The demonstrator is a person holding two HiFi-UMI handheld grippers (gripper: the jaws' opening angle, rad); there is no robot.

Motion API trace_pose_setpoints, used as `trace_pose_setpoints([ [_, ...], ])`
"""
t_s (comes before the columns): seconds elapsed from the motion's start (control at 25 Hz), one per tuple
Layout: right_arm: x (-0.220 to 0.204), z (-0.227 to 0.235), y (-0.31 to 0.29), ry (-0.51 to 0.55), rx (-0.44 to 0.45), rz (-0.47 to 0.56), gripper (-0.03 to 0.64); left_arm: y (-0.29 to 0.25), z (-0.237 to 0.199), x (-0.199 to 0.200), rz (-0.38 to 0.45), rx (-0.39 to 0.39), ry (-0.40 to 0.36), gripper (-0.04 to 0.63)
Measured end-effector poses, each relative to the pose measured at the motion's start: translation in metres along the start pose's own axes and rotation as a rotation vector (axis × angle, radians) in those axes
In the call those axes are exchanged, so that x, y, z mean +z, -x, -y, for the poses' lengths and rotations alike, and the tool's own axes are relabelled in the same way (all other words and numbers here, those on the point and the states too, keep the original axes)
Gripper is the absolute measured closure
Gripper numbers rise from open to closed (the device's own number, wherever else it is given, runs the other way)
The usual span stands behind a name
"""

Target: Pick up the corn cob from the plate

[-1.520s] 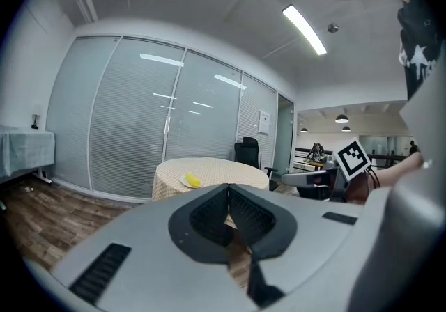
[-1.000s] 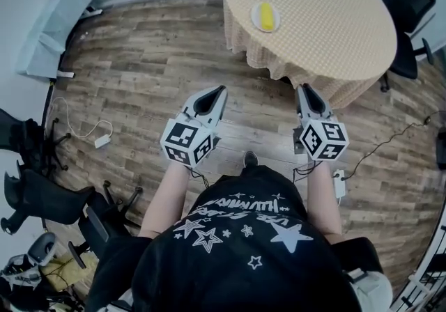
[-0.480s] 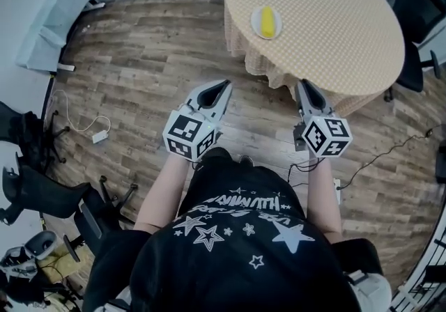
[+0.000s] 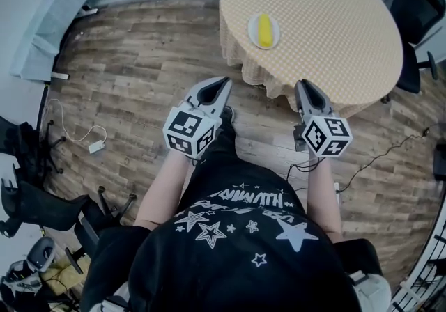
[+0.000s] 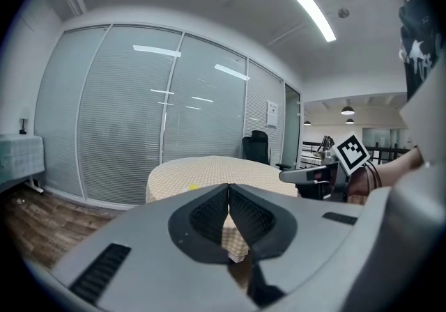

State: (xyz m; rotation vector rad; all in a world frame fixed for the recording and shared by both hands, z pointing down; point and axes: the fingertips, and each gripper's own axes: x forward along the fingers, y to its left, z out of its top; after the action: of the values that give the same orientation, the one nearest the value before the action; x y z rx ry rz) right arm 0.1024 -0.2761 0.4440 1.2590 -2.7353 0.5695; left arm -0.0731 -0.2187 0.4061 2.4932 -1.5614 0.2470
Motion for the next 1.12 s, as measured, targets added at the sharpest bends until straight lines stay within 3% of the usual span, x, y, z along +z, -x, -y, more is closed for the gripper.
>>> trace_pose_setpoints([
  [0.52, 0.027, 0.018, -0.086, -0.040, -0.070, -0.020, 0.555, -0.085, -0.080, 0.026, -0.004, -0.117, -0.011, 0.587],
  [0.8, 0.044, 0.027, -0.133, -0.038, -0.116, -0.044, 0.555, -0.119, -0.130, 0.035, -0.011, -0.140, 0.005, 0.586],
  [1.12, 0.037, 0.041, -0.192, -0.055, -0.154, -0.138, 0.555, -0.160, -0.172, 0.031, -0.041, -0.175, 0.002, 0.586],
])
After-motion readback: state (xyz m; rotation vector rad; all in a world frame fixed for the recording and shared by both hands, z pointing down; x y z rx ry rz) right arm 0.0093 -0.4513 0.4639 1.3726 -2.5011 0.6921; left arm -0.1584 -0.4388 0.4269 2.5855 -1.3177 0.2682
